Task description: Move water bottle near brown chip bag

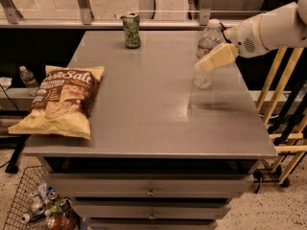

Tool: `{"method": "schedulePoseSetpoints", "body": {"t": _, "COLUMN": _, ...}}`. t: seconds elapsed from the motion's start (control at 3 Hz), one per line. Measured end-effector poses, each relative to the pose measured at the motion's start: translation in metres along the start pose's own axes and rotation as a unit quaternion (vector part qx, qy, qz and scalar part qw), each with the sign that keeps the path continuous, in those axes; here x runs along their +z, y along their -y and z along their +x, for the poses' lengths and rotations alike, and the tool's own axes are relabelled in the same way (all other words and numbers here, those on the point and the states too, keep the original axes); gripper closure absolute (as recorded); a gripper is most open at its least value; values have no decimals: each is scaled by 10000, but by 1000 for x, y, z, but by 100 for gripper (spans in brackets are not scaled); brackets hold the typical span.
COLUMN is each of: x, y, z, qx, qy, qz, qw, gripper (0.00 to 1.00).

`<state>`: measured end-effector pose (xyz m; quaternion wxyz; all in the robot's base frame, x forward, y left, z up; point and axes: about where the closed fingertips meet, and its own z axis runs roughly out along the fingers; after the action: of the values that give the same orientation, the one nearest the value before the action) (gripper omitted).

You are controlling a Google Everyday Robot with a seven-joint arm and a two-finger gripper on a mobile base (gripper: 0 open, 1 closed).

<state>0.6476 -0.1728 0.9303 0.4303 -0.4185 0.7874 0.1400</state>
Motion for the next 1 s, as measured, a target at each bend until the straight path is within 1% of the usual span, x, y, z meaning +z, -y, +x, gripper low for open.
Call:
{"method": "schedulePoseSetpoints", "body": {"t": 0.33, "x": 11, "y": -1, "z": -9, "qx": -30, "qy": 158, "qz": -129, "qw": 9998, "gripper": 17}}
{"method": "schedulePoseSetpoints", "body": {"t": 0.67, "x": 9, "y": -5, "z": -21, "qx": -87, "qy": 456, "qz": -281, "qw": 9985, "gripper": 41}}
{"method": "schedulePoseSetpoints", "body": {"t": 1.0, "x": 6, "y": -9, "z": -39, "qx": -220, "qy": 875, "qz": -456, "qw": 9949, "gripper": 64}}
